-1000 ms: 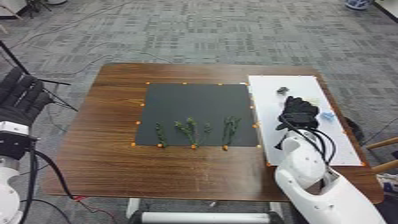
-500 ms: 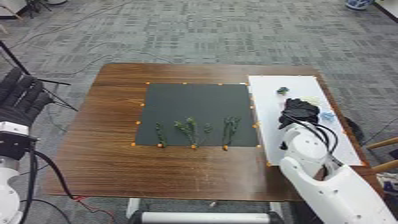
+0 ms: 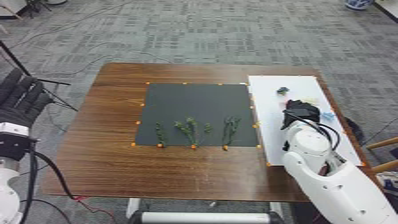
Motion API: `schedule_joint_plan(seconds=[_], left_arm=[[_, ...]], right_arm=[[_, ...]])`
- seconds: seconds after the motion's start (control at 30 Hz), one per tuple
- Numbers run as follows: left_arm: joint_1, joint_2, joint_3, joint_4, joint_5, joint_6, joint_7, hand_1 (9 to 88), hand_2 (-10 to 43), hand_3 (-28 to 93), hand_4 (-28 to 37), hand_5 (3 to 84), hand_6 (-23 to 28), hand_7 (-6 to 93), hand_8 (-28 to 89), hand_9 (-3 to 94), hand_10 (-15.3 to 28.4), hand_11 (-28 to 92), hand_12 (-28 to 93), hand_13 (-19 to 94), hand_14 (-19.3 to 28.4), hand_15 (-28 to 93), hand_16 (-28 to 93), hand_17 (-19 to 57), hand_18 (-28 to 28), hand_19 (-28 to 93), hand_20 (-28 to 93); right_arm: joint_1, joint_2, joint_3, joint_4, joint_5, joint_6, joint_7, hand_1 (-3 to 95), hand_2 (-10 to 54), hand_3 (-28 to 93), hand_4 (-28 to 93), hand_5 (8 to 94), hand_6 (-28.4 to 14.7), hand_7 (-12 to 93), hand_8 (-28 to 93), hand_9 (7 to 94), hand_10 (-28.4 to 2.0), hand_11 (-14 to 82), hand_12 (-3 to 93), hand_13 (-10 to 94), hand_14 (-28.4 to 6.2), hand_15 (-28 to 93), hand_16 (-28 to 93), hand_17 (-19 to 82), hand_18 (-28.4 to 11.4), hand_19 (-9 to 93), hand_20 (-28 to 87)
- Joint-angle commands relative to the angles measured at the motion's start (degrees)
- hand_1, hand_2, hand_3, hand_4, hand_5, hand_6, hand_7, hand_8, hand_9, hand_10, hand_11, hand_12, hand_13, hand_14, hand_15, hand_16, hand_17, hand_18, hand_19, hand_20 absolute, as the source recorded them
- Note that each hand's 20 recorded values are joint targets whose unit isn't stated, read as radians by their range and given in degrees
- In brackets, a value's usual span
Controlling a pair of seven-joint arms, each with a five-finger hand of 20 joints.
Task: Arrange flowers
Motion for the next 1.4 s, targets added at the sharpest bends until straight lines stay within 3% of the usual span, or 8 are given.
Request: schedule_joint_plan(seconds=[0.03,0.2,0.43,0.5,0.73,1.03,1.17,1.4], left_arm=[[0.5,-0.49,-0.86,-0.43,0.22,-0.49,-0.4,23.6,17.4,67,-28.3,35.0,7.2,5.6,-6,29.4,12.4,9,11,19,12.3,16,-2,-4.0,7.9,15,9],[2.4,-0.35,-1.89,-0.25,0.17,-1.12,-0.69,23.8,17.7,66,-28.3,35.0,7.2,5.6,-6,29.4,12.4,9,11,19,12.2,16,-2,-4.1,7.9,15,9],[6.6,-1.8,-5.52,-1.48,-0.24,-0.94,-0.12,22.0,20.9,62,-28.3,34.8,7.1,5.2,-6,29.4,12.4,8,11,19,11.4,15,-3,-4.1,7.9,15,9],[8.0,-2.11,-6.83,-1.8,0.24,-0.71,-0.15,22.7,22.0,58,-28.3,34.9,7.2,5.1,-6,29.4,12.5,8,11,19,11.3,14,-3,-4.2,8.0,15,9],[11.1,-3.07,-8.36,-2.58,-0.21,-0.81,0.07,25.6,22.9,51,-28.3,34.9,7.3,4.6,-6,29.5,12.5,8,11,19,10.7,14,-3,-4.2,8.0,15,9],[12.6,-4.99,-9.29,-3.02,-1.18,-0.24,1.82,30.1,23.8,41,-28.3,34.9,7.3,4.4,-6,29.5,12.5,8,11,19,10.6,14,-3,-4.2,8.0,15,9],[13.5,-5.95,-9.72,-3.31,-1.67,-0.02,2.72,31.9,24.3,36,-28.3,34.9,7.3,4.4,-6,29.5,12.6,8,11,19,10.6,14,-3,-4.2,8.0,15,9],[13.0,-6.54,-9.57,-2.86,-2.68,-0.6,3.42,32.8,24.4,33,-28.3,35.0,7.3,4.3,-6,29.5,12.5,7,11,19,10.6,13,-3,-4.1,8.0,15,9]], right_arm=[[-2.6,1.0,-1.2,1.2,-2.4,6.4,-0.6,68.8,-9.5,66,-28,74.0,-2.7,20,8,82.1,-10.9,6.7,31.9,74,-5.0,43,43,38,-24.0,87,36],[-4.0,2.3,-1.9,-1.7,-3.6,12.0,-0.9,69.4,-9.5,67,-28,77.0,-1.7,23,11,87.1,-9.4,9.6,38.6,77,-4.8,43,44,39,-24.4,87,37],[-4.6,3.3,-4.2,-6.1,-7.5,25.0,-4.5,69.1,-9.5,69,-28,78.0,-1.0,25,13,89.0,-9.1,10.3,41.2,79,-4.3,43,46,40,-24.9,88,38],[-3.5,3.1,-6.3,-7.0,-8.3,28.7,-6.1,68.8,-9.5,69,-28,78.0,-0.9,26,13,89.2,-9.1,10.4,41.6,79,-4.3,44,46,40,-25.0,88,38],[4.0,-1.0,-14.5,-7.0,-5.3,38.8,-14.1,67.9,-9.5,70,-28,77.1,-0.6,27,12,89.2,-8.8,10.4,42.2,79,-3.9,44,47,40,-25.0,88,39],[13.4,-7.9,-24.4,-4.1,3.5,38.8,-23.7,67.4,-9.5,70,-28,75.5,-0.1,30,11,88.6,-8.3,10.8,42.7,78,-3.6,45,47,39,-24.1,88,40],[16.5,-11.3,-28.0,0.1,7.7,38.8,-32.9,67.1,-9.5,70,-28,74.9,0.0,31,10,88.4,-8.1,10.9,42.8,78,-3.6,46,47,39,-23.6,88,40],[21.7,-15.2,-34.7,6.7,10.2,37.2,-38.6,66.8,-9.5,69,-28,73.4,0.9,35,6,87.7,-7.4,11.5,43.3,77,-3.5,46,48,38,-22.8,87,42]])
